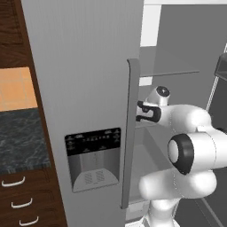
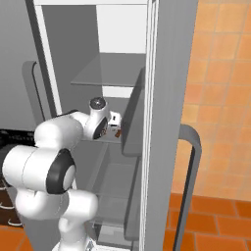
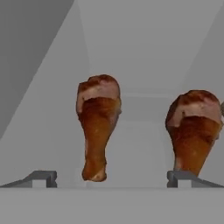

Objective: Place one sweet potato and one chicken drumstick in each tupperware on the nearby counter, to pack two identical lunches.

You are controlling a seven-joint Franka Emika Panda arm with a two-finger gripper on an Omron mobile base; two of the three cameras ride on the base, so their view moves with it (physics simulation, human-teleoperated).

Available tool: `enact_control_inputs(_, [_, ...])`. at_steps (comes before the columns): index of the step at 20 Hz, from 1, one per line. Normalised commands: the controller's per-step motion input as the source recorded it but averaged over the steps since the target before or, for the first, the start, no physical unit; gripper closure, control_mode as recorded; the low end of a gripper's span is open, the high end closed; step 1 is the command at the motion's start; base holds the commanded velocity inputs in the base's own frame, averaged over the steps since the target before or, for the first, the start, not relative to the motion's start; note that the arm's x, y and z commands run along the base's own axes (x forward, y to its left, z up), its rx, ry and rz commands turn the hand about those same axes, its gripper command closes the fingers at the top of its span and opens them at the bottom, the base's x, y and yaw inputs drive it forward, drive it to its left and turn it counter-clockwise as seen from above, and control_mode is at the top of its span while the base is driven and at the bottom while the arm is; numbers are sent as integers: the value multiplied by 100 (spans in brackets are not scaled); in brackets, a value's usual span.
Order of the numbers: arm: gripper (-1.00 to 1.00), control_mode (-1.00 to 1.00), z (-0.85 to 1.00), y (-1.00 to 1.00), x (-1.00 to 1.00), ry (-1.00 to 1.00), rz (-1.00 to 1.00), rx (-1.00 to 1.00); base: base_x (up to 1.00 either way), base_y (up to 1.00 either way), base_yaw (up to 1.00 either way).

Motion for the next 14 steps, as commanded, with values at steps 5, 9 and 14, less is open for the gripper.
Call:
enact_control_inputs(5, [-100, -100, -39, 13, 45, 0, 0, 0, 0, 0, 0])
enact_control_inputs(9, [-100, -100, -41, 7, 39, 0, 0, 0, 0, 0, 0])
enact_control_inputs(14, [-100, -100, -54, 20, 41, 0, 0, 0, 0, 0, 0])
